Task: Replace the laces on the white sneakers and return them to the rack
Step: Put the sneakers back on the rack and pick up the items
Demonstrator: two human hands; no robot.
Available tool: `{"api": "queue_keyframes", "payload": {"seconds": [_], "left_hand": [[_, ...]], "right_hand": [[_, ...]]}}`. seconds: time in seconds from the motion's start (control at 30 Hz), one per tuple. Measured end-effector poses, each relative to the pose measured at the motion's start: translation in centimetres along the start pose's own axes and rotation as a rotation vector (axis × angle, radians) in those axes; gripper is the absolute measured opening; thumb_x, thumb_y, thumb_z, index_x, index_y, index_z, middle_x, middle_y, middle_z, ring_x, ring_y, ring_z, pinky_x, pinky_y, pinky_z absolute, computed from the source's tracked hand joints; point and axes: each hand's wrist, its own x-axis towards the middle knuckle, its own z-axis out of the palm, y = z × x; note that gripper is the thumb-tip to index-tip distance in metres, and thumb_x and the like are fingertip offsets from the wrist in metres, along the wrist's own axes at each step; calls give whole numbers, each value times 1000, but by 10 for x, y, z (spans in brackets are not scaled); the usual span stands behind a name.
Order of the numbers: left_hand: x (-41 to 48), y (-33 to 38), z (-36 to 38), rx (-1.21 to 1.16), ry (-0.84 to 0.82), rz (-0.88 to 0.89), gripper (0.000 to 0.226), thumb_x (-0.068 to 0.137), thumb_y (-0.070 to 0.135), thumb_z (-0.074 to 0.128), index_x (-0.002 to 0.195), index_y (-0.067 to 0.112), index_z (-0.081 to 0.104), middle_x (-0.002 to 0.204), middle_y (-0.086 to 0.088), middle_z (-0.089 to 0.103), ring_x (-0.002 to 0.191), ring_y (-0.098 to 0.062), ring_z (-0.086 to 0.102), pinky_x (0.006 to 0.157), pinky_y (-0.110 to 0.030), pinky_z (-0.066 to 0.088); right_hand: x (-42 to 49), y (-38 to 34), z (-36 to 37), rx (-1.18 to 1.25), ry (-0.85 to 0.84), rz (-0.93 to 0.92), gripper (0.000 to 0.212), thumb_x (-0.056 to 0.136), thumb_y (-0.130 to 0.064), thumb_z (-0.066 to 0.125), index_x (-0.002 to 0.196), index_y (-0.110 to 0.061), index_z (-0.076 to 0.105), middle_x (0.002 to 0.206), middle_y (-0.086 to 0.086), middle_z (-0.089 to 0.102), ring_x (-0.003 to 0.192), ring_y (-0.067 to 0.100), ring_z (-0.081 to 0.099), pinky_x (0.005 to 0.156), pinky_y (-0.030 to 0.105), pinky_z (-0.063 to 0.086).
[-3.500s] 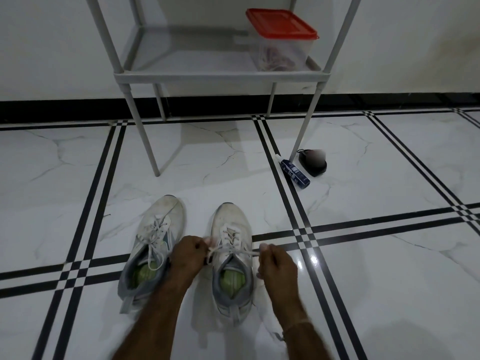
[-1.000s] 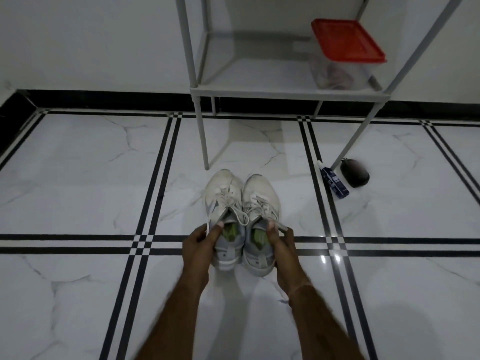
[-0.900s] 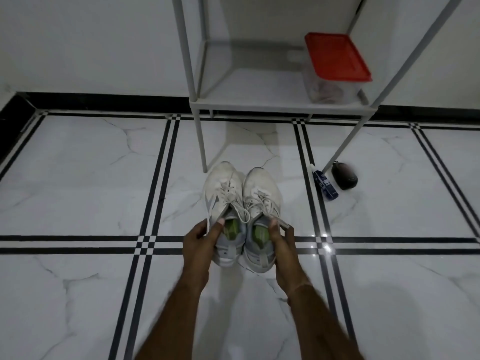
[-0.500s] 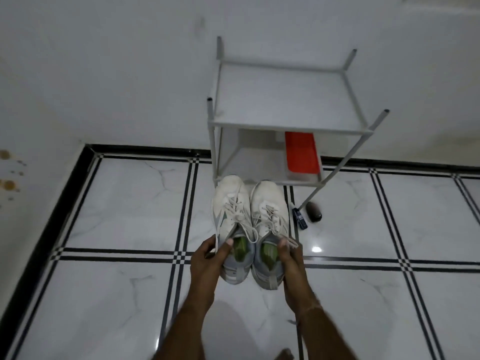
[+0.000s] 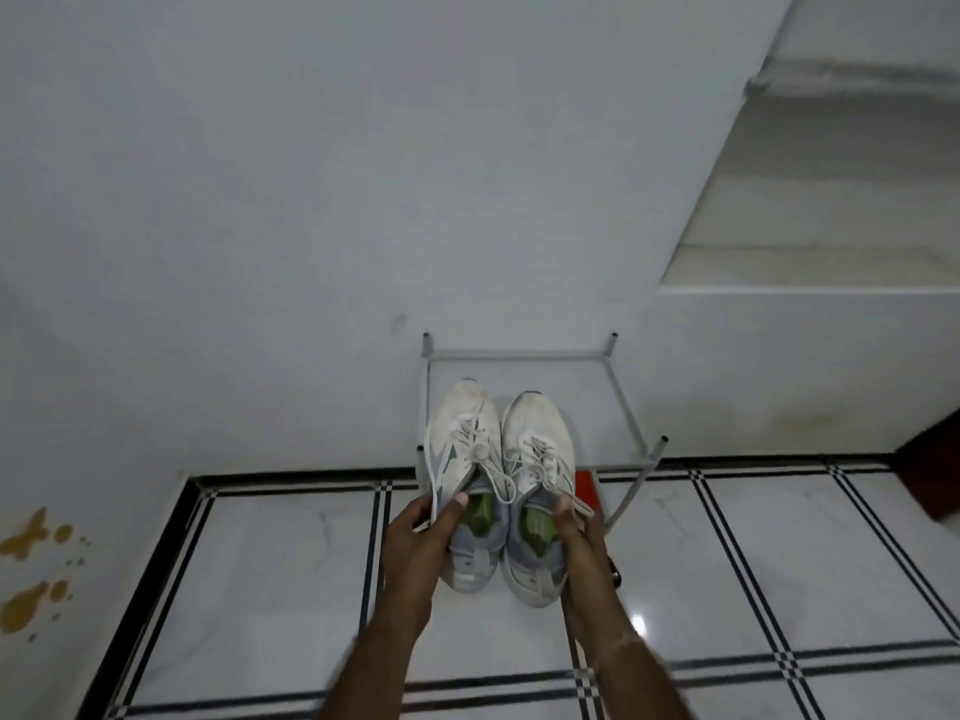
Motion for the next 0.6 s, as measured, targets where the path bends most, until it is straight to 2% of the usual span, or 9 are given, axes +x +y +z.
{"api": "queue_keyframes", "payload": {"seconds": [0.07,0.23,0.3,0.4,0.53,0.6], "left_hand": [[28,3,14,15,7,-13,27,82,31,83,106,20,78,97,0,80,92,-19,76,84,-36,61],[118,-2,57,65,62,-42,22,82,31,83,100,20,79,89,1,80,87,-18,76,80,-33,61],[152,-4,73,86,79,-56,17,83,28,82,98,19,79,87,-1,80,86,-21,76,80,-36,62],[205,-12,96,112,109,-61,16,85,30,80,98,20,79,88,-1,80,87,-21,76,81,-37,62],[256,-30,111,166,173,-70,19,87,32,78,99,18,79,87,0,80,84,-17,76,75,-31,60],[270,-38,111,188,204,-86,19,85,36,79,96,20,80,85,2,80,86,-17,76,81,-34,61]], "right_hand": [[30,-6,0,-16,19,7,62,78,-66,77,133,-49,56,136,-4,66,126,24,63,113,54,44],[134,-16,-13,-40,33,64,66,72,-67,82,126,-36,61,132,0,69,123,27,64,109,55,48],[171,-24,-15,-59,24,106,59,76,-66,79,122,-35,59,127,1,71,119,26,66,106,53,51],[230,-24,-20,-77,-20,145,39,91,-56,66,121,-35,53,124,0,68,115,22,66,102,50,54],[298,-11,-18,-77,-9,179,48,91,-55,66,125,-24,53,122,7,70,112,25,69,98,49,57],[315,-1,-14,-85,25,194,53,86,-57,69,123,-21,56,121,9,70,110,26,69,98,49,57]]}}
